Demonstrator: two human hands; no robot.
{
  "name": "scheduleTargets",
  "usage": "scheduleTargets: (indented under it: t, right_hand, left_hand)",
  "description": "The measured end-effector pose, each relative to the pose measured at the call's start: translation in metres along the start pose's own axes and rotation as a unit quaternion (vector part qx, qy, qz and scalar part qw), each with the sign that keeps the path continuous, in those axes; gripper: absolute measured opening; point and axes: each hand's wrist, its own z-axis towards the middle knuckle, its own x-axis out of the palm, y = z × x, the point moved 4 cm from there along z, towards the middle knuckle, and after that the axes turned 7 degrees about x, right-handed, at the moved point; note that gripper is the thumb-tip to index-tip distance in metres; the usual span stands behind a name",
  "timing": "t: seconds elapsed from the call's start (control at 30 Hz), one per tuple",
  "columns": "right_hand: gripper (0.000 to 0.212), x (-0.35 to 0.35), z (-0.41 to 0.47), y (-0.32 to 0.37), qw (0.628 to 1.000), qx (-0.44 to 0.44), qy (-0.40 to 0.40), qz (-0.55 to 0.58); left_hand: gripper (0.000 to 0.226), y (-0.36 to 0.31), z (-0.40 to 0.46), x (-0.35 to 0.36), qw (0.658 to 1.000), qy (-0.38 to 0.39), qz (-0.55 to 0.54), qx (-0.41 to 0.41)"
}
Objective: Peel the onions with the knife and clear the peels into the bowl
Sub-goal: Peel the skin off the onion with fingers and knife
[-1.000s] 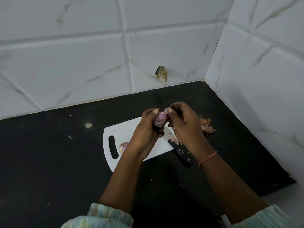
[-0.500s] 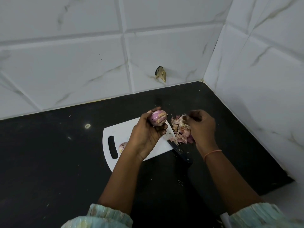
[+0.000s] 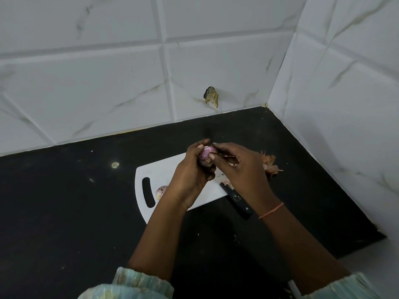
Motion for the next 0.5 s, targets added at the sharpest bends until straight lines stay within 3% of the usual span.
scheduleTargets:
  t: [0.17, 0.5]
  right_hand:
    - [0.024, 0.0007, -0.0003, 0.0057, 0.993, -0.081, -0.029, -0.085]
    - [0.025, -0.0006, -0.0002, 0.0041, 0.996, -0.075, -0.028, -0.034]
  left_hand:
    - [0.031, 0.0007, 0.0012, -0.0004, 1.0, -0.013, 0.008, -0.005]
    - [0.036, -0.0026, 0.0023, -0.0004, 0.999, -0.015, 0.037, -0.007]
